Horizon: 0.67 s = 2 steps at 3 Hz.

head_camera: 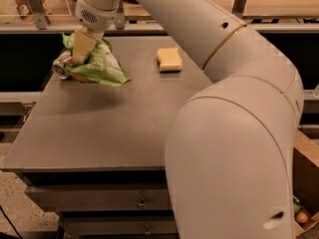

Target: Move green rice chip bag near 7up can

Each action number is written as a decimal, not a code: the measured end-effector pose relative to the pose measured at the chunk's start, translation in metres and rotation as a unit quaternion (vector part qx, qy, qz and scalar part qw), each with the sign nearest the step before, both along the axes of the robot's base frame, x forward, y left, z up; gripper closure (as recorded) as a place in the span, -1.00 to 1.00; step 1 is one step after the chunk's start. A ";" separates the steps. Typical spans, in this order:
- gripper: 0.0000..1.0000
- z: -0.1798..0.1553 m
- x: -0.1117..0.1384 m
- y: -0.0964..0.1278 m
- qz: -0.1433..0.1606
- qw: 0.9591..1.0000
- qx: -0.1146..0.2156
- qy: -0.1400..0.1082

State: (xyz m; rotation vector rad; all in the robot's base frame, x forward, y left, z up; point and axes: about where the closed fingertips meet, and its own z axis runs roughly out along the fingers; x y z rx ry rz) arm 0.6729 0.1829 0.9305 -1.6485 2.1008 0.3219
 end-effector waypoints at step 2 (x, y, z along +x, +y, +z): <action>-0.74 -0.022 0.006 0.002 -0.031 0.999 -0.015 0.020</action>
Offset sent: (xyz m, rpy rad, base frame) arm 0.0088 -0.0060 -0.0302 -0.0541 0.0576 -0.1221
